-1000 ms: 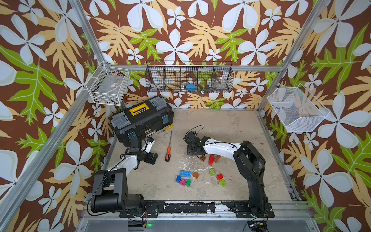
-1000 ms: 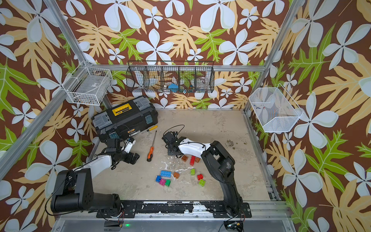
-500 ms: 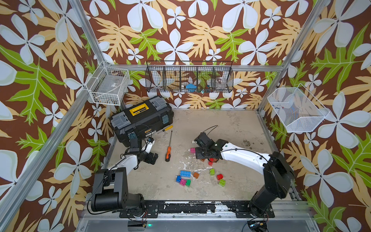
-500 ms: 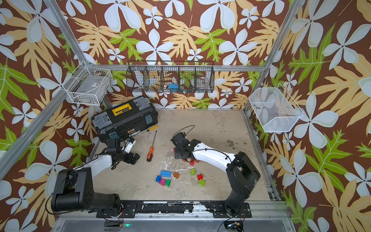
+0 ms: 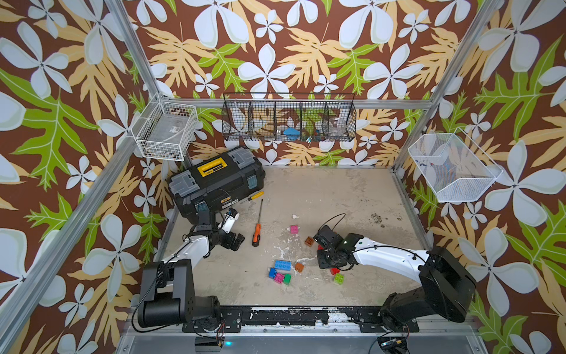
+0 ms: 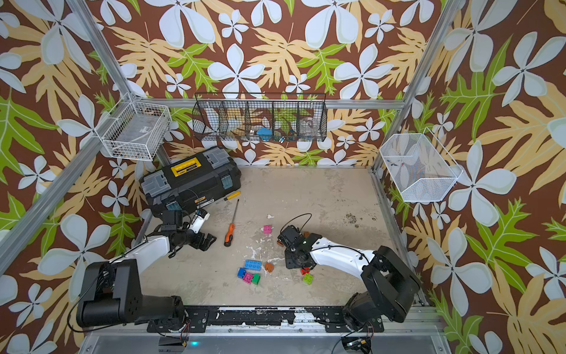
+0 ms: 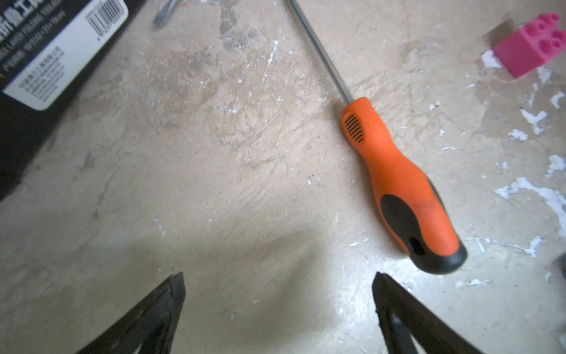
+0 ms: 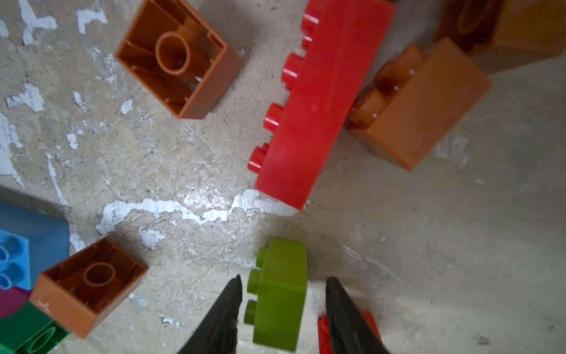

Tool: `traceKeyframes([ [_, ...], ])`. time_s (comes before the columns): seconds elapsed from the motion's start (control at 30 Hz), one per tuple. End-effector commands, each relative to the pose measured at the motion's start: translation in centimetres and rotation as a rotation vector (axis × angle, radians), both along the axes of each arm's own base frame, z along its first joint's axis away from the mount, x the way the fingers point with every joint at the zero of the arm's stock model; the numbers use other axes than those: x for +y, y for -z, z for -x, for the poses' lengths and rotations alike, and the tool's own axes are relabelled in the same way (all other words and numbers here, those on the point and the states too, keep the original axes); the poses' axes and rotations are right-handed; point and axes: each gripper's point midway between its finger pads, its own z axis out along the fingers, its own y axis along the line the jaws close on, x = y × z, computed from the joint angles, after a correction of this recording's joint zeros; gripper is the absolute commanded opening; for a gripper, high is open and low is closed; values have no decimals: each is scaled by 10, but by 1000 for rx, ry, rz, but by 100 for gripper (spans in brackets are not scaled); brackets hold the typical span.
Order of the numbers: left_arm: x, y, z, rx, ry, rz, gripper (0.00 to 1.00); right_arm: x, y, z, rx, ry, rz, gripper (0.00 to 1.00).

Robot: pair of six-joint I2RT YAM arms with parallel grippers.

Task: Assemble the letter h with lego
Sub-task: Pick up the lego brick from the center of the board.

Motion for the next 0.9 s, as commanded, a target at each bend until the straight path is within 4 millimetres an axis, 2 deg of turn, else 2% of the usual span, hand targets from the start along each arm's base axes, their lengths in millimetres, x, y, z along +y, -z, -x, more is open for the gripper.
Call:
traceKeyframes([
  [0.0,-16,-16,3,-19,99,59,100,5,3,-4,-18,6,-22,42],
  [0.03,-22,-22,4,-24,134,83,100,5,5,-5,-24,8,-22,41],
  [0.17,-53,-53,16,-60,309,223,99,8,13,-8,-17,16,-21,24],
  [0.23,-66,-69,22,-89,395,282,99,12,9,-8,-13,25,-48,22],
  [0.33,-91,-92,37,-135,562,337,100,33,-13,-10,-23,22,-173,22],
  [0.47,-123,-118,61,-271,805,424,100,85,-58,-12,-9,-40,-450,22],
  [0.53,-135,-121,68,-317,892,429,100,106,-77,-11,14,-75,-561,22],
  [0.63,-152,-109,72,-327,988,317,100,130,-100,-10,41,-108,-692,22],
  [0.87,-169,-106,58,-360,977,267,97,165,-133,-10,96,-151,-897,22],
])
